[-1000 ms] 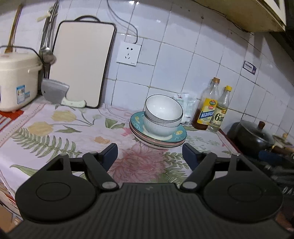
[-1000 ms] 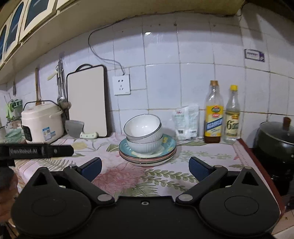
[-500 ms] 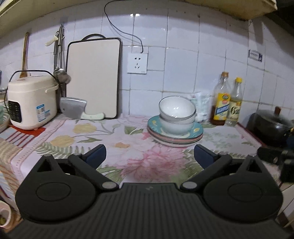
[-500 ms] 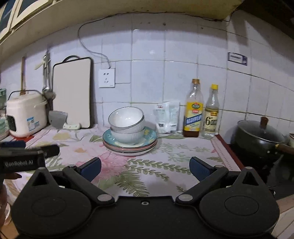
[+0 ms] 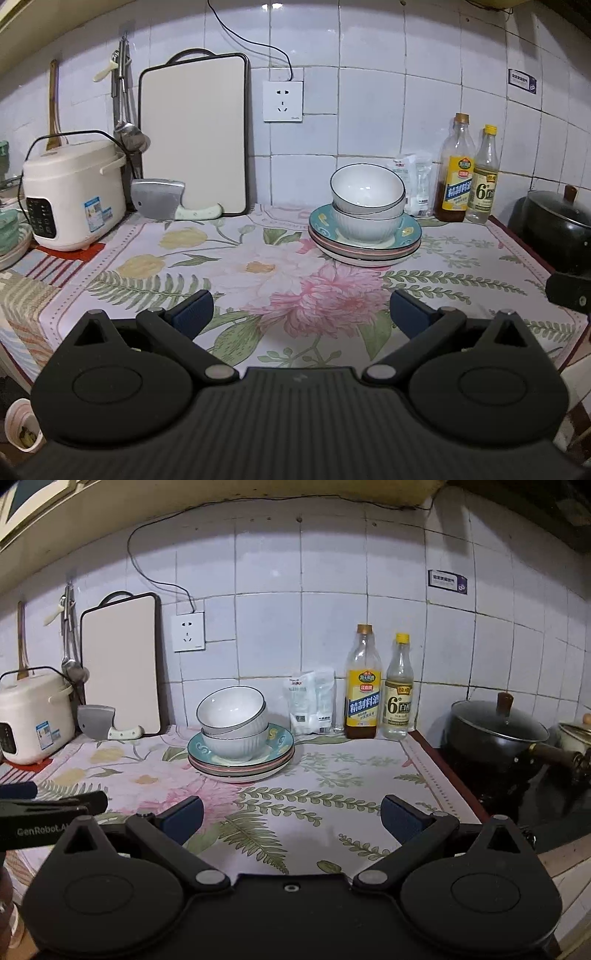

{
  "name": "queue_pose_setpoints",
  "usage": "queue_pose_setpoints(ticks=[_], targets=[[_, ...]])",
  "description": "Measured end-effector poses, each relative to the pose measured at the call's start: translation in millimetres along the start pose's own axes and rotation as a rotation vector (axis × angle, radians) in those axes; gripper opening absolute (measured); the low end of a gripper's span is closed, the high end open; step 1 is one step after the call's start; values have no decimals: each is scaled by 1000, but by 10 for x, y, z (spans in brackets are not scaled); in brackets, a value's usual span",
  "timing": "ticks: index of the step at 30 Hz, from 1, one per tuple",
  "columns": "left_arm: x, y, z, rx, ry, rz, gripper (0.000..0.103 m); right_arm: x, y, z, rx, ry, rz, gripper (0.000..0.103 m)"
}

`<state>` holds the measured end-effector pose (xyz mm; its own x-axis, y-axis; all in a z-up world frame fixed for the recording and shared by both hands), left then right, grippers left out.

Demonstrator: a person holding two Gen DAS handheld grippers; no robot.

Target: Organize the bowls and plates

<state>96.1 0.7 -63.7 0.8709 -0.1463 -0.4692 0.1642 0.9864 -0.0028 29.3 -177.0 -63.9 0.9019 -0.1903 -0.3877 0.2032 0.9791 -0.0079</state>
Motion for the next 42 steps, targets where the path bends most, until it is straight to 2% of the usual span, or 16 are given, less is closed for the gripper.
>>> queue_pose_setpoints(ticks=[12, 29, 42], targets=[[-86, 1, -58, 27, -20, 25, 103, 59, 65, -54, -28, -35, -66, 103], [-33, -30, -95, 27, -3, 25, 103, 44, 95, -104, -38, -51, -44, 103], [-100, -4, -115, 18, -22, 37, 103, 11, 134, -117, -53, -74, -46, 103]])
Point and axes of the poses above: each gripper's, at about its wrist camera, not at the fingertips, and x roughly the way its jaws point, y to its left, z to its top, the point moved 4 cm from there along x, roughly the way its jaws point, and after that the axes turned 6 degrees about y, right-handed, at the moved point
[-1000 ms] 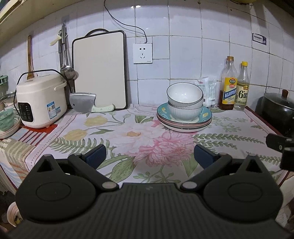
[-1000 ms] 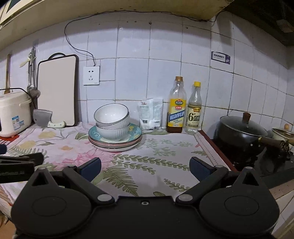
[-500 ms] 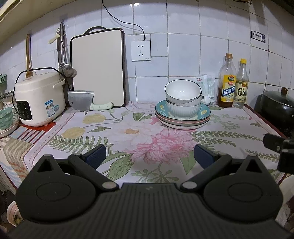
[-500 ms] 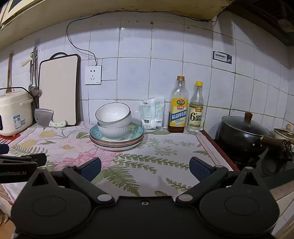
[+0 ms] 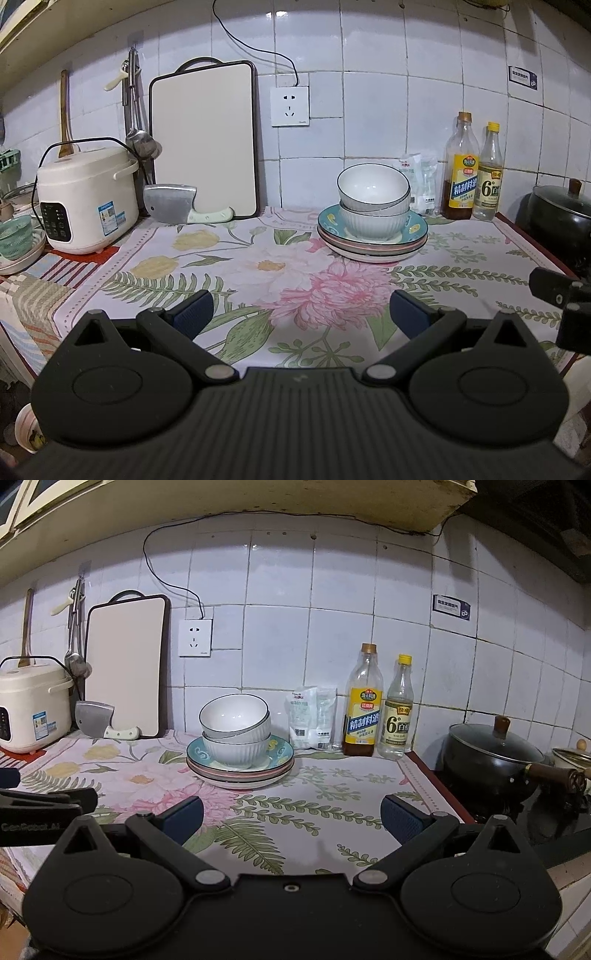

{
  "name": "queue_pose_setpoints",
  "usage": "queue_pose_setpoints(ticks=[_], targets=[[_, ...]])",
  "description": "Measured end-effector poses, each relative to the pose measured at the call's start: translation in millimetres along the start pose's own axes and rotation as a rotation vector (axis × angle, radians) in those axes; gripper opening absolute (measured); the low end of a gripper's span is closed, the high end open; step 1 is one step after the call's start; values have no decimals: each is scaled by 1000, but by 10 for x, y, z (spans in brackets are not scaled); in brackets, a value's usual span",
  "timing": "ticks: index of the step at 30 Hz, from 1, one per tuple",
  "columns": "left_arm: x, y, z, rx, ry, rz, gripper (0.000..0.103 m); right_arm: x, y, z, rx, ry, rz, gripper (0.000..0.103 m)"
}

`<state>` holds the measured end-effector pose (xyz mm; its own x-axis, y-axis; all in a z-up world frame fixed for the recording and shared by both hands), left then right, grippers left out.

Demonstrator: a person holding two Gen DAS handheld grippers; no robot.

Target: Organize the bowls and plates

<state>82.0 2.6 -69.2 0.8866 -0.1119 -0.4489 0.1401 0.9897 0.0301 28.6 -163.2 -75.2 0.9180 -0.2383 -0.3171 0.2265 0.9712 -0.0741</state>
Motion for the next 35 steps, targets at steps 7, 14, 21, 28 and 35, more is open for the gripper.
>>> queue_pose_setpoints(ticks=[7, 14, 21, 28, 35], targets=[[-14, -7, -6, 1, -4, 4, 103, 15, -26, -11, 3, 9, -6, 103], [-41, -27, -15, 21, -15, 19, 103, 37, -32, -20, 3, 21, -8, 103], [-37, -41, -26, 20, -9, 15, 103, 62, -48, -37, 5, 33, -12, 103], [-18, -37, -25, 22, -2, 7, 103, 83, -55, -54, 7, 45, -14, 103], [-22, -36, -18, 34, -14, 15, 103, 88, -57, -59, 5, 47, -14, 103]])
Point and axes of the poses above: each gripper's, at about its wrist camera, not at the fingertips, and x roughly the way its jaws point, y to its left, z to its top, the point moved 4 cm from there along x, roughly the way its jaws point, and after that the axes turned 6 degrees about y, right-handed, at the moved point
